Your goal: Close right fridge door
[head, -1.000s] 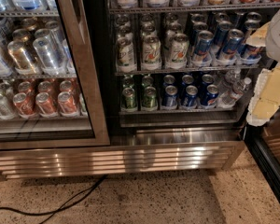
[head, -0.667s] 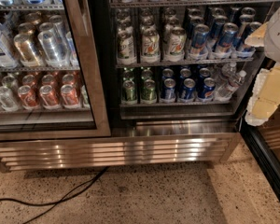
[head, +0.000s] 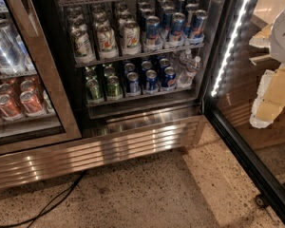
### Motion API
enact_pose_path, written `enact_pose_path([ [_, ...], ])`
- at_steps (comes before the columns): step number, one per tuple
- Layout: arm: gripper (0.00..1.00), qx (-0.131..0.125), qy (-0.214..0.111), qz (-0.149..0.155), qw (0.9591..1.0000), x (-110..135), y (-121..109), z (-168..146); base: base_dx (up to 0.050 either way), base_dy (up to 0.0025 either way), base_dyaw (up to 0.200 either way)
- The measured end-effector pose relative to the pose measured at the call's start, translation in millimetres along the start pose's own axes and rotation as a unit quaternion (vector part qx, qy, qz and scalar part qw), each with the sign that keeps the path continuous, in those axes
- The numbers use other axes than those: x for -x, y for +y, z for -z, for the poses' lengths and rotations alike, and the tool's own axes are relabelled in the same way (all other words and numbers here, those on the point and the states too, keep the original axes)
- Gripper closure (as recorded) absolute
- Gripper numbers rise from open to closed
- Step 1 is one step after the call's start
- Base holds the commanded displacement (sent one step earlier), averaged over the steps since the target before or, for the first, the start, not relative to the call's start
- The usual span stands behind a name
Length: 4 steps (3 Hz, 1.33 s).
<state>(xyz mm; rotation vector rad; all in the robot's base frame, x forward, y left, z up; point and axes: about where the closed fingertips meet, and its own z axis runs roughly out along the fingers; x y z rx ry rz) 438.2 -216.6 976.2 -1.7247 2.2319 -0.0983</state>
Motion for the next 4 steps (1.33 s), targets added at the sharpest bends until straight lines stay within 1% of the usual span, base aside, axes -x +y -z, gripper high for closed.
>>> enact_pose_path([
  [3, 0.00, 0.000, 0.000, 0.000, 1.0000, 0.0, 0.0, 0.0, -0.050, -0.00011, 0.001],
  [4, 0.00, 0.000, 0.000, 0.000, 1.0000, 0.0, 0.0, 0.0, 0.000, -0.00003, -0.200],
])
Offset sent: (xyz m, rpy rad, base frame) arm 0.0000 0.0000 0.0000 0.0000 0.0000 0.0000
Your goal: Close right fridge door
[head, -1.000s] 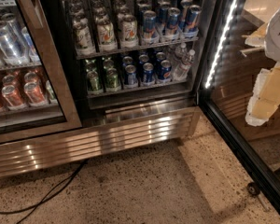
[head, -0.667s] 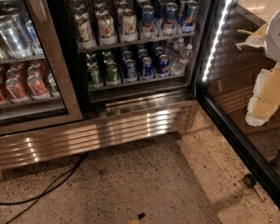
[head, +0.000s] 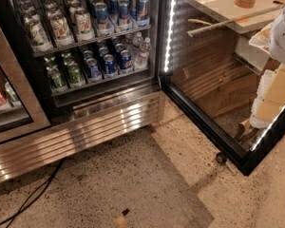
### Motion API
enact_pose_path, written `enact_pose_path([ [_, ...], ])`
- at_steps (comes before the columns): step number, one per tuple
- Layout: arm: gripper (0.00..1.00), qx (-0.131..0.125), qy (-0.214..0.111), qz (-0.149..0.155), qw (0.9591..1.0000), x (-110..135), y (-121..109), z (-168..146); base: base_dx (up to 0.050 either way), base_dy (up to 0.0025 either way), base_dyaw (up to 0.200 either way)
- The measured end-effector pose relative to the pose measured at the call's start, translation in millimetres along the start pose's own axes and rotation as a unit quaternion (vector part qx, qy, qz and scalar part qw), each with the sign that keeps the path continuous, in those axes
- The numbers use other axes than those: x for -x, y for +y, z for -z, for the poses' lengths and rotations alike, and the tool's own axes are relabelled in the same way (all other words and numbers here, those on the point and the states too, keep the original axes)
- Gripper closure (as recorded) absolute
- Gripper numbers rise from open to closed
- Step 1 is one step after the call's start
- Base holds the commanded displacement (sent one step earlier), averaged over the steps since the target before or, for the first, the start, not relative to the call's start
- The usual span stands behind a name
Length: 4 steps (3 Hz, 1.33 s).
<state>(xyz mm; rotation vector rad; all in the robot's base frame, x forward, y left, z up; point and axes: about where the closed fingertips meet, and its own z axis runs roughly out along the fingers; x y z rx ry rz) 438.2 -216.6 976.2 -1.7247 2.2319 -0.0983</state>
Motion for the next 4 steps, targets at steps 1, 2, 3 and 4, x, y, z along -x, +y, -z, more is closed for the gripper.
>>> enact_pose_path([
  [1, 0.00, 0.000, 0.000, 0.000, 1.0000, 0.0, 0.0, 0.0, 0.000, -0.00001, -0.196],
  [2, 0.00, 0.000, 0.000, 0.000, 1.0000, 0.0, 0.0, 0.0, 0.000, 0.00001, -0.196],
  [3, 0.00, 0.000, 0.000, 0.000, 1.0000, 0.0, 0.0, 0.0, 0.042, 0.00004, -0.001],
  [4, 0.00, 0.000, 0.000, 0.000, 1.0000, 0.0, 0.0, 0.0, 0.035, -0.00247, -0.142],
])
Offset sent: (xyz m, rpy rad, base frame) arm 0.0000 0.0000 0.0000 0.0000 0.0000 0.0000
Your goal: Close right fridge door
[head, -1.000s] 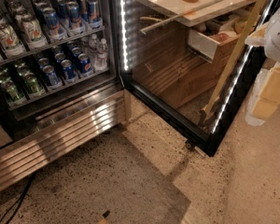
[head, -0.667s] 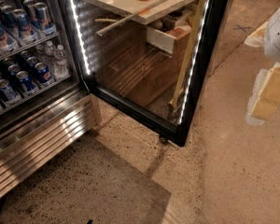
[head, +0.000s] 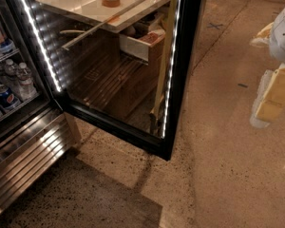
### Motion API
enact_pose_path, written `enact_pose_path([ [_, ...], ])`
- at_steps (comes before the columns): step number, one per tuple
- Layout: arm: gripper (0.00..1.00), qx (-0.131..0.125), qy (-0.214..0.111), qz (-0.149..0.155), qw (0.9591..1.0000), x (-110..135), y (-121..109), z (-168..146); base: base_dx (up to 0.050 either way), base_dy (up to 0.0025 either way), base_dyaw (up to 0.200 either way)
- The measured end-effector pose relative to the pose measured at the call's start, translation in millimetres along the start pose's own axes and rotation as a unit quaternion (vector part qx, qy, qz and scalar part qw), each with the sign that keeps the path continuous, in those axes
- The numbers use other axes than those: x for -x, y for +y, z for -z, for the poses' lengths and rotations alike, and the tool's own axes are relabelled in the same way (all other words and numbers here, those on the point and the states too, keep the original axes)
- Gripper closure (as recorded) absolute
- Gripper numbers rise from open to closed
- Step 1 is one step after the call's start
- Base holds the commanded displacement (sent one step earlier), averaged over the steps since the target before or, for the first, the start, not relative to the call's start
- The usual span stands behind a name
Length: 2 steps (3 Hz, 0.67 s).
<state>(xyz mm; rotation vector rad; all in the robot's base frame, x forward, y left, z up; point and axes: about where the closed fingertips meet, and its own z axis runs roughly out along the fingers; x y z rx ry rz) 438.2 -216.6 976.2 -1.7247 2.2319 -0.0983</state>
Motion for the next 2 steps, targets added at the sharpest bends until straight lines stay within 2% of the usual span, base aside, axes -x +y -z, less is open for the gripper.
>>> enact_pose_path([
  [2, 0.00, 0.000, 0.000, 0.000, 1.0000, 0.0, 0.0, 0.0, 0.048, -0.00001, 0.000],
])
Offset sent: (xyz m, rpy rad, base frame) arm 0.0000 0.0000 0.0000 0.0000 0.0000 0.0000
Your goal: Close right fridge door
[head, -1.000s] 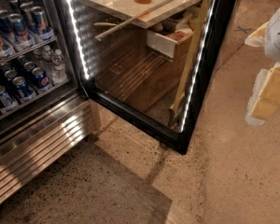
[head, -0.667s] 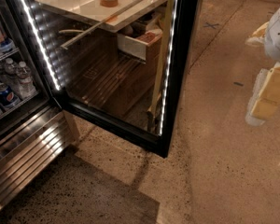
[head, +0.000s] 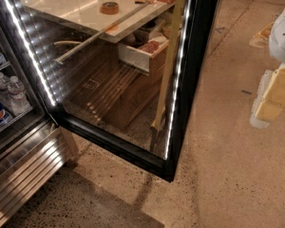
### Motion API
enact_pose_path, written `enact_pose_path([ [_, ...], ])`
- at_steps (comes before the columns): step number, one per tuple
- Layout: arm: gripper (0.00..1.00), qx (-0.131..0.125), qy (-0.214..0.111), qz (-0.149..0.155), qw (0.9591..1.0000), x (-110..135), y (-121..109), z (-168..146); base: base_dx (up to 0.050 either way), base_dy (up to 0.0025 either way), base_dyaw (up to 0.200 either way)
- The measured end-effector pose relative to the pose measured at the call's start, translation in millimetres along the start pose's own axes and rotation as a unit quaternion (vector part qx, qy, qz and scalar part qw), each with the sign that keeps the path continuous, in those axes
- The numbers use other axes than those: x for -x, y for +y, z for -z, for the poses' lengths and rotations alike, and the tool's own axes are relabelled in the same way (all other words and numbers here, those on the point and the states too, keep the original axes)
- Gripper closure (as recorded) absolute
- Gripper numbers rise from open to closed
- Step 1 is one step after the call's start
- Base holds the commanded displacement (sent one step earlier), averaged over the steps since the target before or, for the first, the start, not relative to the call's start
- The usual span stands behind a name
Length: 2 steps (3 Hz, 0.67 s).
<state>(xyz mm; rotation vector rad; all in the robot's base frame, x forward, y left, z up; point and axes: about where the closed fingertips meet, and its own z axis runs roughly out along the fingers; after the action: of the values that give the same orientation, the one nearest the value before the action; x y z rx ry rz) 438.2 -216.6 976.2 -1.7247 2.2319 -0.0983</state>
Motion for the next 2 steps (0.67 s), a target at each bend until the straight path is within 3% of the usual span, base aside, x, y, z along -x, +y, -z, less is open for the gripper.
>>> enact_pose_path([
  [1, 0.00, 0.000, 0.000, 0.000, 1.0000, 0.0, 0.0, 0.0, 0.050, 0.00000, 0.000],
  [2, 0.00, 0.000, 0.000, 0.000, 1.0000, 0.0, 0.0, 0.0, 0.000, 0.00000, 0.000],
])
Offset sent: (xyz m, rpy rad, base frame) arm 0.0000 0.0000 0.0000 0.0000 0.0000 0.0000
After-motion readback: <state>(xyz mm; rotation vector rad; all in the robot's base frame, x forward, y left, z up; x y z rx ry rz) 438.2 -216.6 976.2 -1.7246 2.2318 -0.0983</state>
